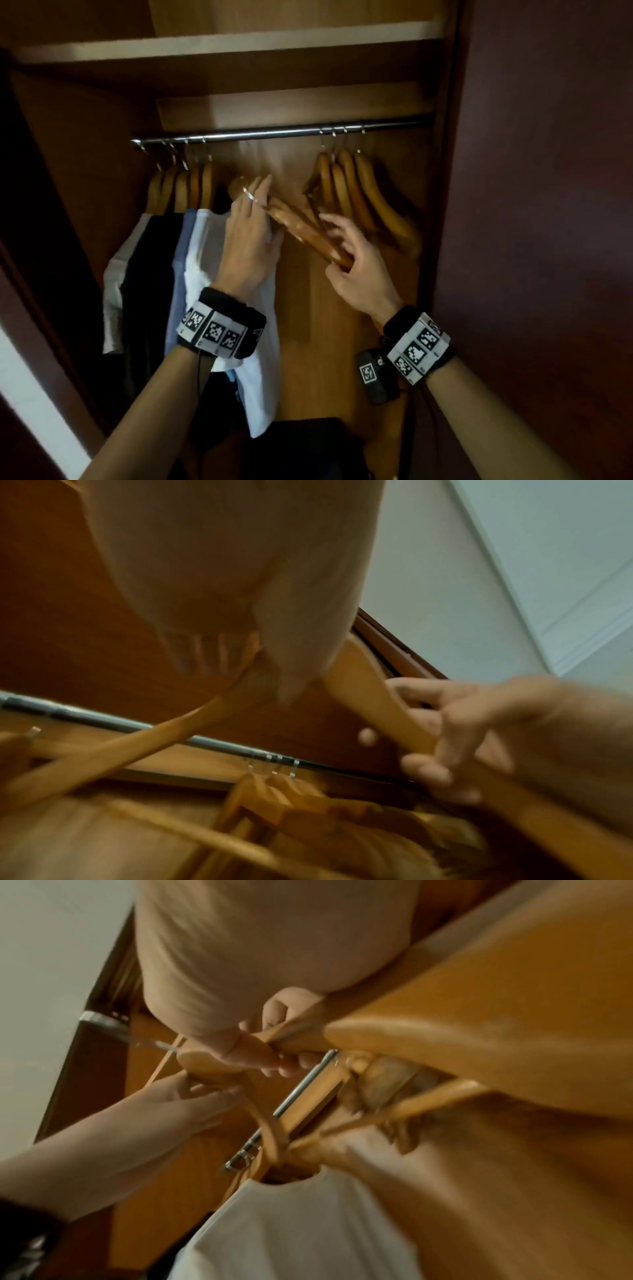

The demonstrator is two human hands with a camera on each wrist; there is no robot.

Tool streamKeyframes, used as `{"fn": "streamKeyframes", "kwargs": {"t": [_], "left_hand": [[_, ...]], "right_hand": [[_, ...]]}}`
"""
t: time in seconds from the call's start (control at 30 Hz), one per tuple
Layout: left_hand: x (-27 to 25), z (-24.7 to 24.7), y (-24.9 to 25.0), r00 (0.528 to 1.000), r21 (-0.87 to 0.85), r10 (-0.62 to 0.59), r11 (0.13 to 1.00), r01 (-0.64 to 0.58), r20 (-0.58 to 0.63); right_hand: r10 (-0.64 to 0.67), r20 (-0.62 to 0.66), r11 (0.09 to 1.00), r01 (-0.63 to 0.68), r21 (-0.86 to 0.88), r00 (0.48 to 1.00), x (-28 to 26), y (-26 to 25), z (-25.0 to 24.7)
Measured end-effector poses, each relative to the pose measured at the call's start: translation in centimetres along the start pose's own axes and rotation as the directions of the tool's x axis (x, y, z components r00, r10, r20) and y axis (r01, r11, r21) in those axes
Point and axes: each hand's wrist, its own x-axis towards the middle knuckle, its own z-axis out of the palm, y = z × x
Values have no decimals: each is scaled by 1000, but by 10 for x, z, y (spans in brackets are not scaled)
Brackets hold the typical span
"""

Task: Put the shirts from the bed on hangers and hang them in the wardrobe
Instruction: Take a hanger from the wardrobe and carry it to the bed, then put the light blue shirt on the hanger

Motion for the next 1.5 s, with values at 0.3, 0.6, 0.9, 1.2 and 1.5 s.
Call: {"fn": "streamKeyframes", "kwargs": {"t": [0.3, 0.6, 0.9, 1.2, 1.5], "left_hand": [[-70, 27, 111, 926, -294, 330, 917, -268, 185], [-186, 51, 267, 805, -646, 483, 745, -169, 345], [-318, 51, 481, 510, -859, 807, 460, -225, 299], [-449, 29, 762, 382, -938, 916, 231, -259, 120], [-542, 5, 974, 164, -965, 987, 39, -261, -4]], "right_hand": [[287, -322, 798, -411, -442, 902, -101, -42, -76], [420, -725, 575, -778, -253, 547, -318, -88, -163], [444, -792, 649, -760, -38, 419, -563, -169, -233], [177, -984, 487, -868, 97, -10, -786, -254, -354], [31, -972, 415, -882, 223, -231, -934, -305, -450]]}}
